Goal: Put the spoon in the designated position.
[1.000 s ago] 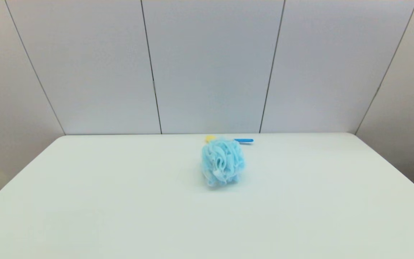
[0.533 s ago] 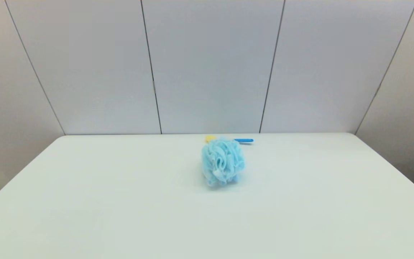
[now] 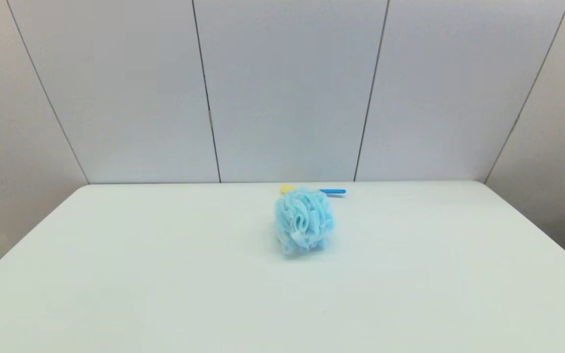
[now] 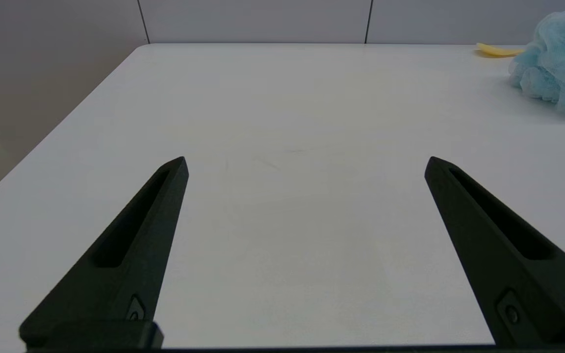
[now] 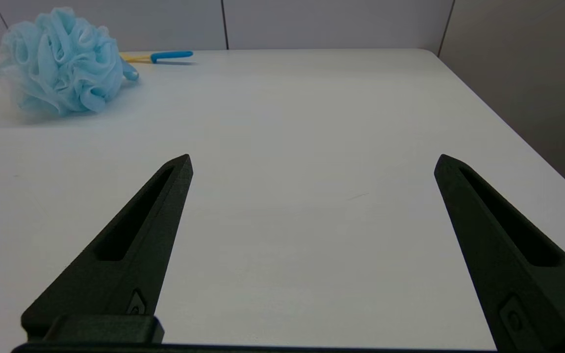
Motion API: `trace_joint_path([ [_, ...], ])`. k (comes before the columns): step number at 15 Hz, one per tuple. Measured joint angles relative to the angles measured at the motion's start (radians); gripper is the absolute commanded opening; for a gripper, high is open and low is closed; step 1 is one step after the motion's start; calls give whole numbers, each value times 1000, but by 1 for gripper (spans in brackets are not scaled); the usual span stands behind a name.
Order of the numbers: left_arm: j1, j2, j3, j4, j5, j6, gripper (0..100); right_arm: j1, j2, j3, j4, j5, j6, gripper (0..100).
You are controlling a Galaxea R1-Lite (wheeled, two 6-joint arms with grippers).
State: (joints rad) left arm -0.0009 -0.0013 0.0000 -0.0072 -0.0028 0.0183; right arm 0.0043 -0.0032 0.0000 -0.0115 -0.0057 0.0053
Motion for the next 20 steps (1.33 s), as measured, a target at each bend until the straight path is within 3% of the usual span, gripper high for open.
trace_joint_path([
  [20, 0, 0, 0, 0, 0, 0, 100, 0, 1, 0, 1, -2, 4, 100],
])
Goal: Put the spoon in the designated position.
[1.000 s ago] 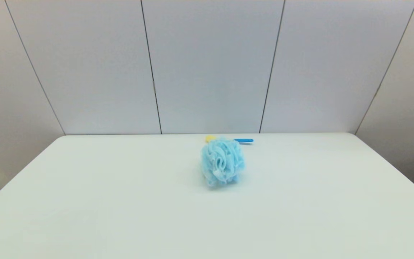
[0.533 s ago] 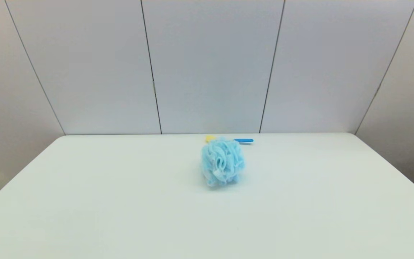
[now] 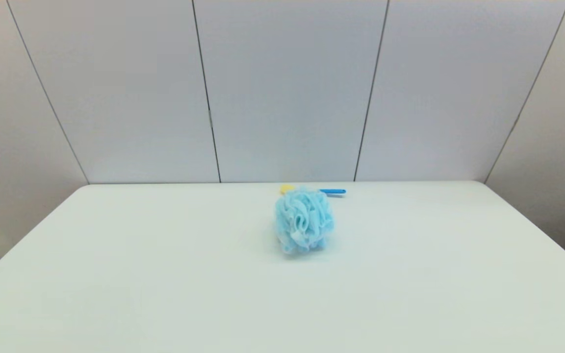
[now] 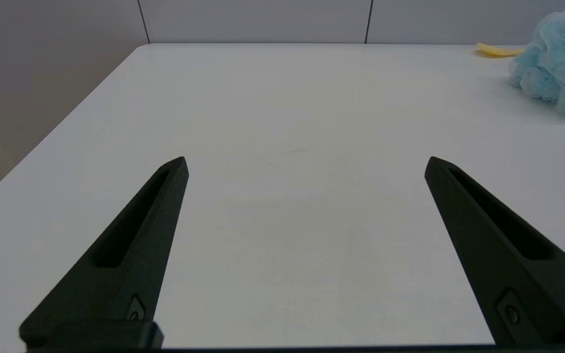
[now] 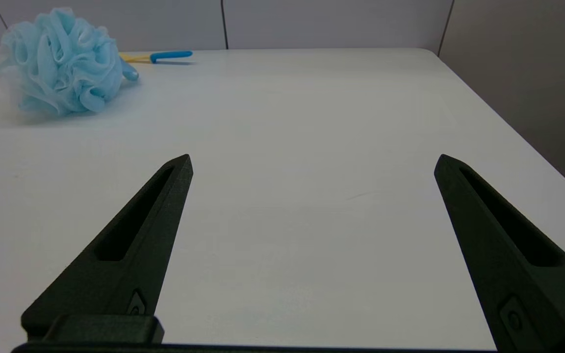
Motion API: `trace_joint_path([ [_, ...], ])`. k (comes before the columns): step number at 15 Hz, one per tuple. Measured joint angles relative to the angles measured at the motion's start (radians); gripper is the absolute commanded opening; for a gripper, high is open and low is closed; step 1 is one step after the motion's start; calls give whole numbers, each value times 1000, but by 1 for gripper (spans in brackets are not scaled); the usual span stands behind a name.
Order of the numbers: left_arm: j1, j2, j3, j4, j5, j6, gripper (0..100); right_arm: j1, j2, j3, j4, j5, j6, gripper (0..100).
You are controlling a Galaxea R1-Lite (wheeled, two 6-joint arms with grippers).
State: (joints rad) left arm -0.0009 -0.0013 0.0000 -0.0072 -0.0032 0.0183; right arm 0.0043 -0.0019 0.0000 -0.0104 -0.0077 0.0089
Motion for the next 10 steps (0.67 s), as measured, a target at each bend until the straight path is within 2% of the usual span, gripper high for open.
trace_joint_path([
  [10, 0, 0, 0, 0, 0, 0, 100, 0, 0, 0, 0, 0, -3, 100],
])
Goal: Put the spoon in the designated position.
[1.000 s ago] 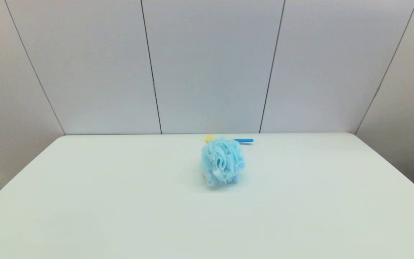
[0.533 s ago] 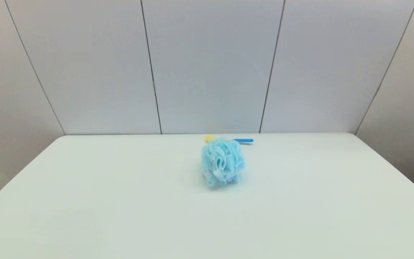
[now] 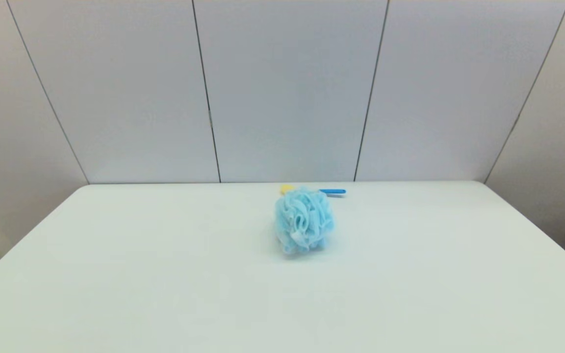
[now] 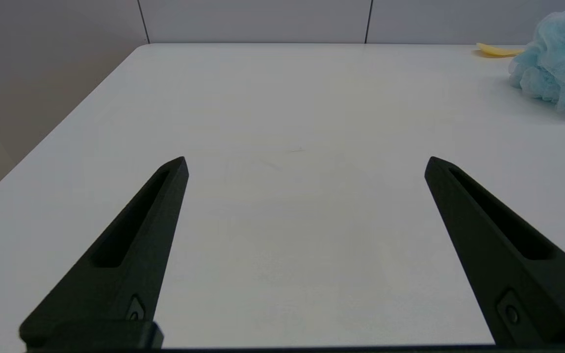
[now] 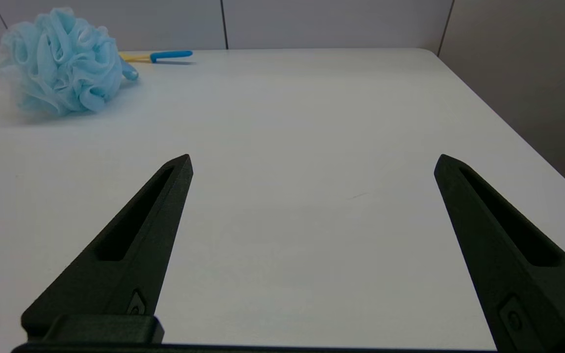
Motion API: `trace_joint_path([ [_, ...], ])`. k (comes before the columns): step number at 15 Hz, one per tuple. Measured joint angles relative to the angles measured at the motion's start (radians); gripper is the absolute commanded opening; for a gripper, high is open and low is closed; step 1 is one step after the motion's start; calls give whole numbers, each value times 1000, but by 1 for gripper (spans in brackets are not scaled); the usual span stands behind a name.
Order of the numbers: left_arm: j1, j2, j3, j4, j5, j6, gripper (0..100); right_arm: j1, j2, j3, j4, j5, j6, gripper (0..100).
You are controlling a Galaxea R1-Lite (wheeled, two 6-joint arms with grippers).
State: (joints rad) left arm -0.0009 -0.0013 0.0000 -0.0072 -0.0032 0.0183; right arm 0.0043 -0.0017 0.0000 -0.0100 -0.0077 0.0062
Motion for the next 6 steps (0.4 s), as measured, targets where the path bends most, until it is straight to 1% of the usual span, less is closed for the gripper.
trace_joint_path([
  [6, 0, 0, 0, 0, 0, 0, 100, 0, 0, 0, 0, 0, 3, 100],
])
